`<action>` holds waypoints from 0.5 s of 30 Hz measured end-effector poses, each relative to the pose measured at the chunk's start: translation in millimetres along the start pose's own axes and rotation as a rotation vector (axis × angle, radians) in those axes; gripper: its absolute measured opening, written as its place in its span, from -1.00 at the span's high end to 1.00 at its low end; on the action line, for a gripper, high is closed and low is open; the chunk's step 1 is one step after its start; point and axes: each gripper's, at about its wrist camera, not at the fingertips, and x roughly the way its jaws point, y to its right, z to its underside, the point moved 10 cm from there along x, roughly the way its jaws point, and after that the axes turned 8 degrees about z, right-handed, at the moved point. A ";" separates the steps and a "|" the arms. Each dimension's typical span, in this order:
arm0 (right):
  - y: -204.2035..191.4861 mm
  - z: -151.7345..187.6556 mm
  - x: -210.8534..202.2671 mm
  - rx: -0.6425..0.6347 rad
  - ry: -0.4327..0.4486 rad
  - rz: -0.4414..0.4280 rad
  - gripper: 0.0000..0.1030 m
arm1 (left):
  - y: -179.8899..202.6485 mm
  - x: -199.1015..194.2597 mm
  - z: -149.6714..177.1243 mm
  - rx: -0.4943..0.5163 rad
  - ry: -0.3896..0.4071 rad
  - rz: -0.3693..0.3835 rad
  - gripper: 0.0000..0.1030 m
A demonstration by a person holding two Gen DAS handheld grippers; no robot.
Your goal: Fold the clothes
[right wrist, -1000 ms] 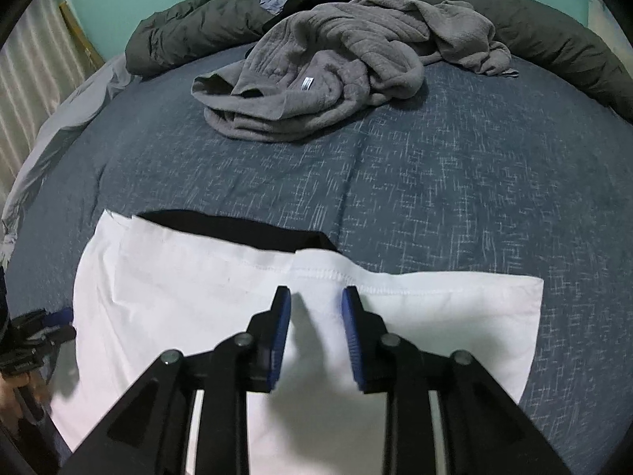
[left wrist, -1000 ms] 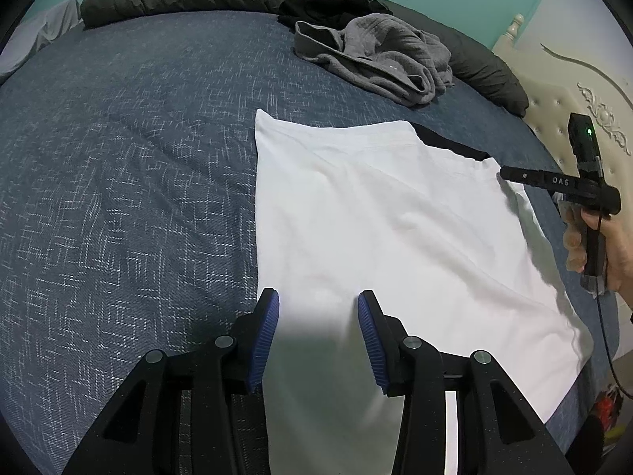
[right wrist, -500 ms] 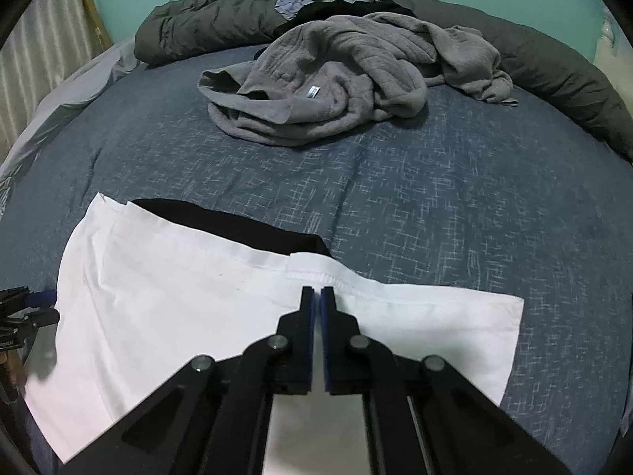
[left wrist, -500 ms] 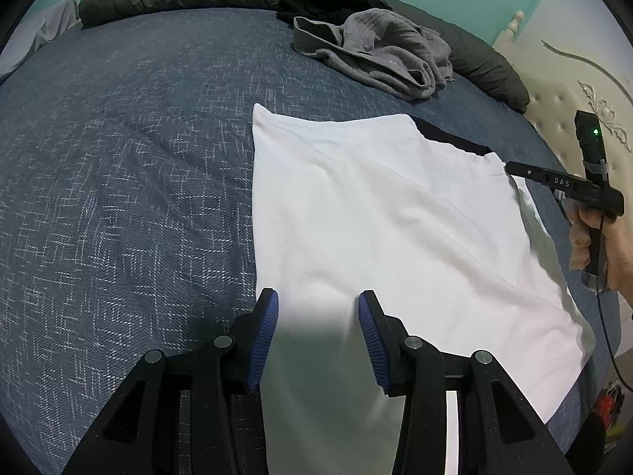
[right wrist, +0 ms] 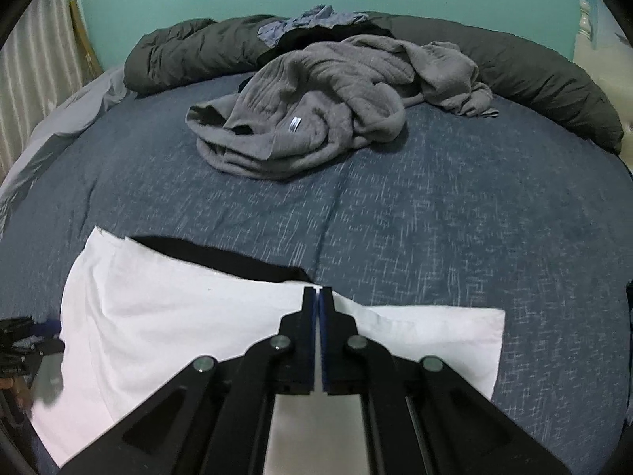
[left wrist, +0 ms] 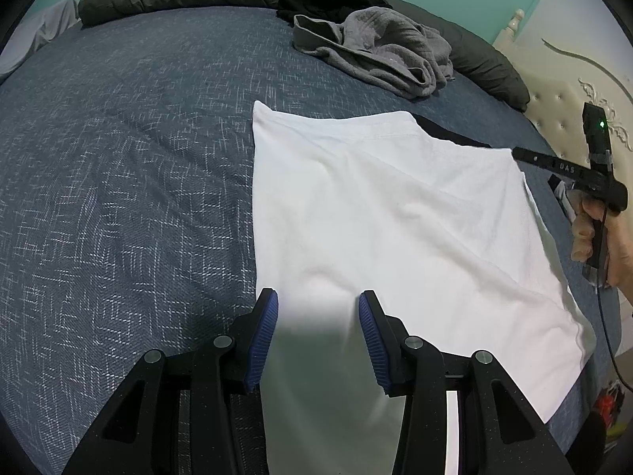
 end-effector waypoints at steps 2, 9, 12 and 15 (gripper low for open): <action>1.5 -4.6 1.3 0.007 0.005 0.011 0.98 | -0.9 0.3 -0.6 -0.002 0.001 0.000 0.10; 8.1 -14.6 19.8 0.027 -0.026 0.055 1.00 | -0.3 2.0 -0.3 -0.001 0.000 -0.005 0.10; 9.4 -12.6 24.6 0.029 -0.043 0.066 1.00 | -0.7 2.0 0.2 -0.003 -0.001 -0.005 0.09; 31.2 -17.8 15.6 0.112 -0.010 0.065 1.00 | -0.5 1.1 0.4 -0.006 0.001 -0.001 0.08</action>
